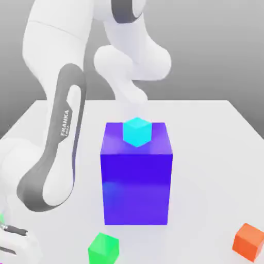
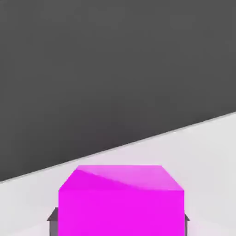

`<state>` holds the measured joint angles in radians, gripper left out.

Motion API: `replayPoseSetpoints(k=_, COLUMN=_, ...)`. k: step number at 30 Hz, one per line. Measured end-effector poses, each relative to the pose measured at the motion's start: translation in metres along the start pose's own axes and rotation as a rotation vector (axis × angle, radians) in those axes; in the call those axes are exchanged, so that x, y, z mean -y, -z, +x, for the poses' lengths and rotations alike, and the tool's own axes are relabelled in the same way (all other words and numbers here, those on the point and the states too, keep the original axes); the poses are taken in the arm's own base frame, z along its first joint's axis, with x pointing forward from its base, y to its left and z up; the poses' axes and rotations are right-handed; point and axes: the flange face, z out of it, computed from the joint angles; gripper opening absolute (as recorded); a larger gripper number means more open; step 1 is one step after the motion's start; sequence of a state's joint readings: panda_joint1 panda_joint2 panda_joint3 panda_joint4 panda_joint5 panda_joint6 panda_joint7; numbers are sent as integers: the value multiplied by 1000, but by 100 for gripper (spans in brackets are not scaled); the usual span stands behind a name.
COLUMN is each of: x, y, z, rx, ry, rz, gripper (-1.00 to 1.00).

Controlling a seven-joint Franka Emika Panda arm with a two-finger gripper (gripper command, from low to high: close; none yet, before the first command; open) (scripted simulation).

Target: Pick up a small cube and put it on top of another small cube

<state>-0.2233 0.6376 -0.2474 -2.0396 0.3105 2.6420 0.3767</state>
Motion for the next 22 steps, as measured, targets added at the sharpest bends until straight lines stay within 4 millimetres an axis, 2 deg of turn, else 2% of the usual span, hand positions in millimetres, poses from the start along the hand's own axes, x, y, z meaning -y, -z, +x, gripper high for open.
replayPoseSetpoints(k=4, x=2, y=53, z=-4, rx=2, ry=4, rz=1, gripper=-100)
replayPoseSetpoints(k=6, x=18, y=67, z=-34, rx=11, ry=37, rz=4, gripper=-100)
replayPoseSetpoints(k=10, x=47, y=88, z=-108, rx=18, ry=127, rz=4, gripper=-100)
replayPoseSetpoints(k=14, x=64, y=107, z=-187, rx=6, ry=232, rz=1, gripper=-100)
replayPoseSetpoints(k=16, x=67, y=92, z=-200, rx=2, ry=252, rz=0, gripper=-100)
replayPoseSetpoints(k=18, x=68, y=68, z=-204, rx=1, ry=258, rz=0, gripper=-100)
replayPoseSetpoints(k=19, x=67, y=55, z=-205, rx=0, ry=259, rz=0, gripper=100)
replayPoseSetpoints(k=22, x=67, y=55, z=-205, rx=0, ry=259, rz=0, gripper=100)
